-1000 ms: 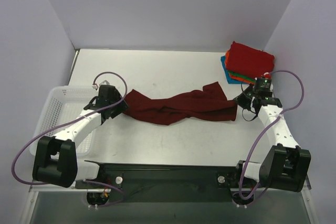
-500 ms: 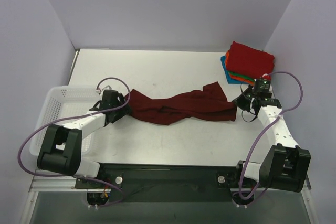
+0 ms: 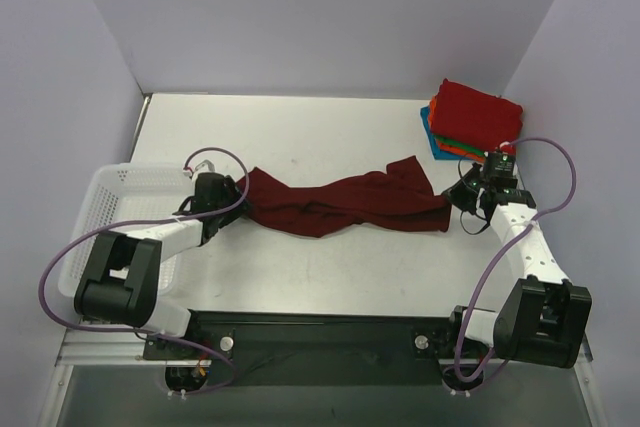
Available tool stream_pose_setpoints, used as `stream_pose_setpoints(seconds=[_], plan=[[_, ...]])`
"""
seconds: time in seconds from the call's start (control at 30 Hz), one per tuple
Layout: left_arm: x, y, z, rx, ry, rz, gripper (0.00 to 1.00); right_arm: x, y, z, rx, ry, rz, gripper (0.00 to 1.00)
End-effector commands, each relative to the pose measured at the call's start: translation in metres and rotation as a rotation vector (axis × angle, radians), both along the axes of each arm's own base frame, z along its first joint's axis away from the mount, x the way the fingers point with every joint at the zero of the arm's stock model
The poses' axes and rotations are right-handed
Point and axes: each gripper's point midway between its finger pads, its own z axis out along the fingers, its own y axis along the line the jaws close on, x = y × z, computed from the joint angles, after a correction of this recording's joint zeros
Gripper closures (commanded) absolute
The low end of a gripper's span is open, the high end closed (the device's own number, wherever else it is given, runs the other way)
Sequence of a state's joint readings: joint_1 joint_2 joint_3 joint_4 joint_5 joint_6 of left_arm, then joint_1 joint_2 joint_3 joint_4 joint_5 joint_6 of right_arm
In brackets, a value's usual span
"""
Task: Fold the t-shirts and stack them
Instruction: Flatten out the tshirt
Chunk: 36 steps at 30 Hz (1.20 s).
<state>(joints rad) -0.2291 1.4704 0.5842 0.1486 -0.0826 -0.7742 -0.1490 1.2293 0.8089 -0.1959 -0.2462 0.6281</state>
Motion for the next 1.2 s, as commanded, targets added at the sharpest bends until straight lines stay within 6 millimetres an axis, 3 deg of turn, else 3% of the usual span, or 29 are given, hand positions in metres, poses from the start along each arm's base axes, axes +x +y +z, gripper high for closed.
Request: stream_pose_setpoints(seconds=[0.0, 0.53, 0.67, 0.83, 0.93, 1.03, 1.17], plan=[[0.009, -0.002, 0.024, -0.026, -0.073, -0.001, 0.35, 0.001, 0.005, 0.009, 0.003, -0.041, 0.019, 1.00], [0.015, 0.004, 0.049, 0.022, -0.092, 0.000, 0.51, 0.001, 0.005, 0.009, 0.004, -0.042, 0.018, 1.00], [0.018, 0.004, 0.045, 0.030, -0.079, -0.007, 0.64, 0.001, 0.006, 0.009, 0.008, -0.041, 0.021, 1.00], [0.024, 0.002, 0.043, 0.024, -0.075, -0.005, 0.71, 0.001, 0.006, 0.010, 0.011, -0.045, 0.017, 1.00], [0.028, 0.000, 0.046, 0.017, -0.081, -0.007, 0.83, 0.001, 0.006, 0.013, 0.010, -0.053, 0.018, 1.00], [0.032, -0.002, 0.057, 0.012, -0.095, -0.009, 1.00, 0.002, 0.006, 0.018, 0.011, -0.062, 0.018, 1.00], [0.032, -0.002, 0.084, 0.004, -0.122, -0.011, 1.00, 0.000, 0.007, 0.026, 0.017, -0.076, 0.024, 1.00]])
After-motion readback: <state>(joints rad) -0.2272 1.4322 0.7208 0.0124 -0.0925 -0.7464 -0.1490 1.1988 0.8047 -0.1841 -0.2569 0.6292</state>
